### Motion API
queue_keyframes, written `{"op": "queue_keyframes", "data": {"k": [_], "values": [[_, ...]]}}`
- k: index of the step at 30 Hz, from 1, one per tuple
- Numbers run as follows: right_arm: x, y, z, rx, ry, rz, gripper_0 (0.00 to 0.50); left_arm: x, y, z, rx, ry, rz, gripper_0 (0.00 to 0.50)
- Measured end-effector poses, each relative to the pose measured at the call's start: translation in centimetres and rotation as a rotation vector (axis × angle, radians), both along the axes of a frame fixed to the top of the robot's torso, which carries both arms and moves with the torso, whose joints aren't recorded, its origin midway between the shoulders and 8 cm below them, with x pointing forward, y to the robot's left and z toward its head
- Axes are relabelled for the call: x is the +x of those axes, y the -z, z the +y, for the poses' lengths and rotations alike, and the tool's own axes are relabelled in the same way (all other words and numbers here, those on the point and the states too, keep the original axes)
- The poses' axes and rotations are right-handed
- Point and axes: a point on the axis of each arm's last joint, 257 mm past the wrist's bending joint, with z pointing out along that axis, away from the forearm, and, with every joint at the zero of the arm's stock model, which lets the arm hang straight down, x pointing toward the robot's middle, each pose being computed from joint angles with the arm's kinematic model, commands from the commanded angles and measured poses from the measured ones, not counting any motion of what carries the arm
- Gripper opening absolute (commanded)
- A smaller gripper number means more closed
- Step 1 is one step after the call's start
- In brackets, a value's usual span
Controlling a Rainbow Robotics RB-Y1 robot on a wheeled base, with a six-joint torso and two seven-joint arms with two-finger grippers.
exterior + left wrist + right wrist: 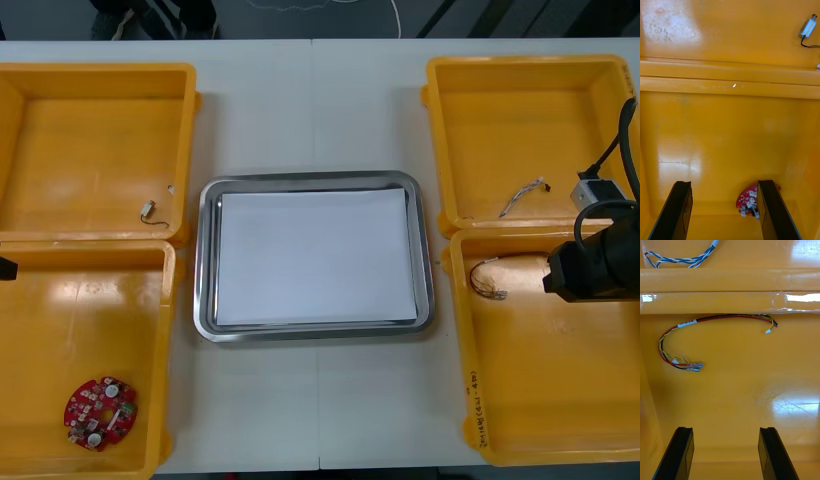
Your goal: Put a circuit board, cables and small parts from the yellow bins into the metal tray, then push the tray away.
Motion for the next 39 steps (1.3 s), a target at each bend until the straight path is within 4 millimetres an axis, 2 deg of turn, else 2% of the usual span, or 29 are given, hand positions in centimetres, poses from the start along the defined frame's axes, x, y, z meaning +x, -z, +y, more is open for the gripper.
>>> {"op": "queue_keyframes", "data": {"k": [39], "values": [[0.00, 0.00, 0.00, 0.000, 0.000, 0.000, 0.500, 0.00, 0.00, 0.00, 0.000, 0.000, 0.000, 0.500]]}}
